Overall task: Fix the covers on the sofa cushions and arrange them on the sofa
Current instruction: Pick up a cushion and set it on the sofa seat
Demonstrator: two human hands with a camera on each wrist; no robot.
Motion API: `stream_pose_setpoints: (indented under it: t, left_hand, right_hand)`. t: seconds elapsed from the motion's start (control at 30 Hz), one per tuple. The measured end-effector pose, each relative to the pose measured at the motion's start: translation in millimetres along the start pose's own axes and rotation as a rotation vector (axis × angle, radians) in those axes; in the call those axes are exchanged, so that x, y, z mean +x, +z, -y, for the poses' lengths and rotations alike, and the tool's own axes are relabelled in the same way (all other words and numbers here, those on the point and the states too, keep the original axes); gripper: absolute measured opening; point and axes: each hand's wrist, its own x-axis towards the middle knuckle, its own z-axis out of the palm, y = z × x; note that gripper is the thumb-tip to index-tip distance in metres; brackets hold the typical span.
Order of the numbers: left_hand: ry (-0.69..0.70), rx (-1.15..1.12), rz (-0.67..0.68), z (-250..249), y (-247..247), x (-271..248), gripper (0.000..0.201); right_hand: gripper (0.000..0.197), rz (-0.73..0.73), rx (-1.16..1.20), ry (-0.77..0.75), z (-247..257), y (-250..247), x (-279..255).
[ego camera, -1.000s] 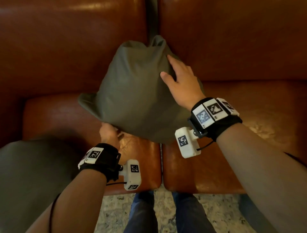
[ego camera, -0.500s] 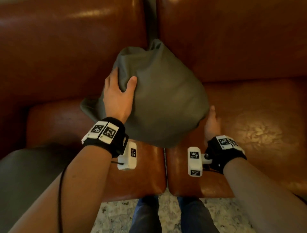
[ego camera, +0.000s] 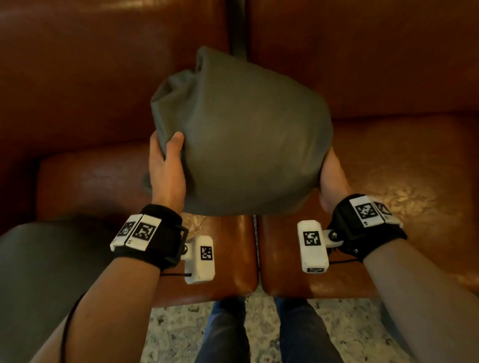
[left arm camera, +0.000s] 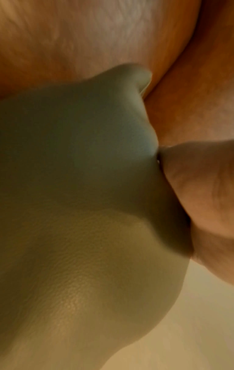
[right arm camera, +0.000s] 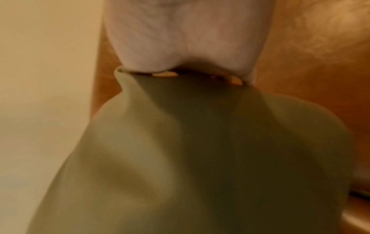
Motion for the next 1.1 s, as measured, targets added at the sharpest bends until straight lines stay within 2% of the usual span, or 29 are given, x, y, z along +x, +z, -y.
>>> stream_pose_setpoints:
  t: [0.1,0.2,0.37,0.5,0.53,0.67,0.7,0.73,0.83,0.9,1.1]
  left_hand:
    - [0.01,-0.099,-0.028,11,-3,-7,0.038]
    - [-0.057,-0.068,-0.054,26,-1,-4,0.03]
    - [-0.104,0.104,0.008,39,-10,1,0.03]
    - [-0.078,0.188,-0.002,41,-24,-7,0.047]
    - [-0.076,0.203,-0.006,44,-28,-13,0.046]
    - [-0.149,0.239,0.026,64,-44,-48,0.017]
    - [-0.17,0.229,0.03,69,-48,-60,0.01]
    - [-0.198,0.222,0.021,76,-51,-70,0.012]
    - [-0.357,0.159,0.049,98,-61,-103,0.018]
    - [-0.427,0.156,0.072,112,-70,-124,0.018]
    - [-0.521,0.052,-0.066,136,-112,-178,0.018]
  right_hand:
    - [0.048,-0.017,-0.09,-0.119,16,-2,3]
    - [0.053,-0.013,-0.211,-0.209,20,-1,13]
    - [0.053,-0.049,-0.307,-0.245,9,-4,19]
    - [0.049,-0.128,-0.314,-0.293,-5,-13,7]
    - [0.046,-0.151,-0.335,-0.314,-11,-16,2]
    - [0.026,-0.213,-0.395,-0.332,-42,-26,-23]
    - [0.02,-0.173,-0.428,-0.295,-52,-27,-28]
    - [0.017,-0.095,-0.457,-0.234,-63,-28,-30]
    - [0.025,0.255,-0.578,0.048,-93,-24,-44]
    - [0.028,0.409,-0.692,0.169,-110,-17,-56]
    - [0.019,0.502,-0.784,0.165,-138,23,-88]
